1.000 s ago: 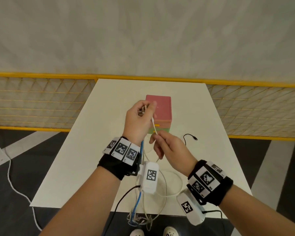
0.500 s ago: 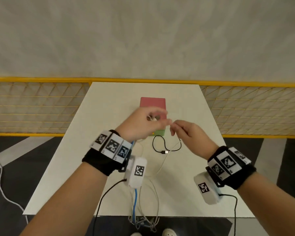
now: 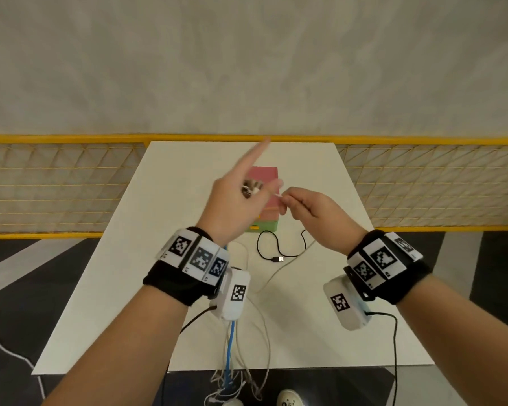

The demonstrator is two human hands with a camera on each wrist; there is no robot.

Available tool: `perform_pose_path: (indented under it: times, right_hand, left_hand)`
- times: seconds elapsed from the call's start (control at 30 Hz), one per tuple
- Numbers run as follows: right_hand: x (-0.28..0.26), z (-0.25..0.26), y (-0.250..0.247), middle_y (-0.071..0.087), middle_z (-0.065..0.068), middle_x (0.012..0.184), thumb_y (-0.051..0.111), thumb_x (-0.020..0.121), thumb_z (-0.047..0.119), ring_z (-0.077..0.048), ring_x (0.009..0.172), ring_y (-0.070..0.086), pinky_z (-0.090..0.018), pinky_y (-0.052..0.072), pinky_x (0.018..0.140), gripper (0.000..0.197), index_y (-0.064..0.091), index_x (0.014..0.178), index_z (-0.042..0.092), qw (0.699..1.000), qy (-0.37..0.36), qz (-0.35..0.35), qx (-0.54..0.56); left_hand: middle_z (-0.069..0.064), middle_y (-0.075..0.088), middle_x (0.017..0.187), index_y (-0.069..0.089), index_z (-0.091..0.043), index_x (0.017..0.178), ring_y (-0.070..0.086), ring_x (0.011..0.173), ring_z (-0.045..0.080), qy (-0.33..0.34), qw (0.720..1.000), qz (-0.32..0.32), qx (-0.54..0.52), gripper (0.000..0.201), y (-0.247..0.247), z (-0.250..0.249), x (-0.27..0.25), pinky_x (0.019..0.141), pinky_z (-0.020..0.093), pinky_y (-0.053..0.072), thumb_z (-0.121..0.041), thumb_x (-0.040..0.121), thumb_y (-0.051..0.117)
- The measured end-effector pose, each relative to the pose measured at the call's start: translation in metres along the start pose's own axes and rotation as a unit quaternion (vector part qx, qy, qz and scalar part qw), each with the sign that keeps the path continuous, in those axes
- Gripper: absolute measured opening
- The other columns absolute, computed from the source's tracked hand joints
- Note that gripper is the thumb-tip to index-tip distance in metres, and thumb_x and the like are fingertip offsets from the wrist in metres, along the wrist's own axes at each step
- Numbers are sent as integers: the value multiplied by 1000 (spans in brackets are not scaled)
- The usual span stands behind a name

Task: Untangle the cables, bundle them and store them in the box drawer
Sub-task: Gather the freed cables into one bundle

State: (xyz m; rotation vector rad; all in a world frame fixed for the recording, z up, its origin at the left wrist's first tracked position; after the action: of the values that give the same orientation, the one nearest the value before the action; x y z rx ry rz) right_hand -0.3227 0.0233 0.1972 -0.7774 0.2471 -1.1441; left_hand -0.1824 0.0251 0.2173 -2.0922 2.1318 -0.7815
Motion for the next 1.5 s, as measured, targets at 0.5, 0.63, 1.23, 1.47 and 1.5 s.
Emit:
perform_pose_path:
  times: [0.5, 0.63, 1.23, 1.47, 1.5]
  right_hand:
    - [-2, 5, 7, 49, 25, 54, 38, 100, 14, 0, 55, 43, -10, 33, 57, 28, 59, 86, 1, 997, 6, 8, 75]
    - [4, 17, 10, 42, 14, 57, 40, 99, 14, -1, 54, 40, -12, 32, 57, 27, 56, 80, 4, 996, -12, -19, 83]
    - [14, 25, 3, 44, 8, 63, 37, 100, 15, -8, 56, 39, -21, 34, 58, 21, 54, 90, 11, 996, -31, -3, 86]
    - [-16, 2, 4, 64, -5, 76, 30, 101, 20, -18, 66, 68, -29, 53, 62, 21, 47, 96, 11, 990, 70, 124, -23]
    - [-20, 5, 7, 64, -9, 79, 29, 101, 19, -21, 65, 70, -28, 54, 60, 19, 46, 99, 10, 986, 90, 143, 3]
  left_hand:
    - [-12, 54, 64, 63, -15, 83, 48, 56, 0, -63, 973, -214, 61, 28, -56, 31, -2, 58, 16, 37, -43, 84, 69]
    - [-7, 66, 76, 67, -27, 101, 57, 66, 4, -1, 991, -111, 79, 17, -27, 15, -7, 60, 12, 42, -38, 88, 66]
    - [-12, 50, 54, 65, -24, 76, 41, 49, 3, 19, 996, -83, 38, 19, -28, 2, 3, 50, 17, 35, -39, 88, 66]
    - [-14, 51, 53, 65, -26, 79, 44, 53, 13, -10, 992, -125, 12, 19, -56, 15, 9, 54, 28, 38, -43, 87, 66]
    - [-16, 52, 53, 66, -26, 82, 45, 53, 11, -13, 994, -112, 11, 18, -53, 16, 9, 55, 26, 38, -43, 87, 66]
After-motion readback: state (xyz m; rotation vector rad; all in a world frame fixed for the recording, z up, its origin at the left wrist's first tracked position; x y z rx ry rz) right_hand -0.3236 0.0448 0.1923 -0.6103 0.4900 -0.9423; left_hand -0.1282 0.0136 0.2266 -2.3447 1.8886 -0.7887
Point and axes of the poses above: each hand's wrist, its own x-axis towards the middle knuckle, its own y-axis out of the palm, z = x × y, the point moved 7 cm from there along x, towards the middle knuckle
